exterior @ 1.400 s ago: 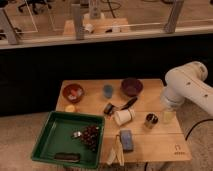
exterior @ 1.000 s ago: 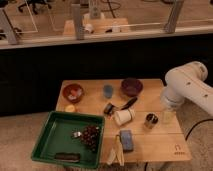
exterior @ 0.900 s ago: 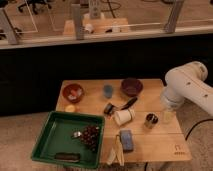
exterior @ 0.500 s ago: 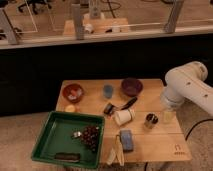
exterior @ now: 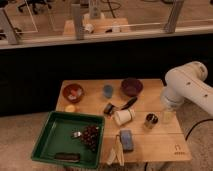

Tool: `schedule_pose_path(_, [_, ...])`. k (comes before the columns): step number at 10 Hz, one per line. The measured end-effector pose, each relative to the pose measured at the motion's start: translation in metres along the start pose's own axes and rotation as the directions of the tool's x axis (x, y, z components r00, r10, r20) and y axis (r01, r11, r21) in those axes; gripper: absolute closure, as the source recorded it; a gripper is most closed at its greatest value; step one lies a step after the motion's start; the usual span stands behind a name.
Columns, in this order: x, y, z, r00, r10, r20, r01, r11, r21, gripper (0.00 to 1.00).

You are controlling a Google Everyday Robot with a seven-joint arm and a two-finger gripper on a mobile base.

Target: Wipe tray with sponge

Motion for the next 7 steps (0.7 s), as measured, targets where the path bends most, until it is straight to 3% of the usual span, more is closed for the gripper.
schedule_pose_path(5, [-0.002,0.001,0.001,1.000,-0.018,0.000,0.018,1.000,0.003,0.20])
schedule_pose_path(7, [-0.020,0.001,0.003,0.992,-0.126,0.005,0.126,0.991,0.038,0.20])
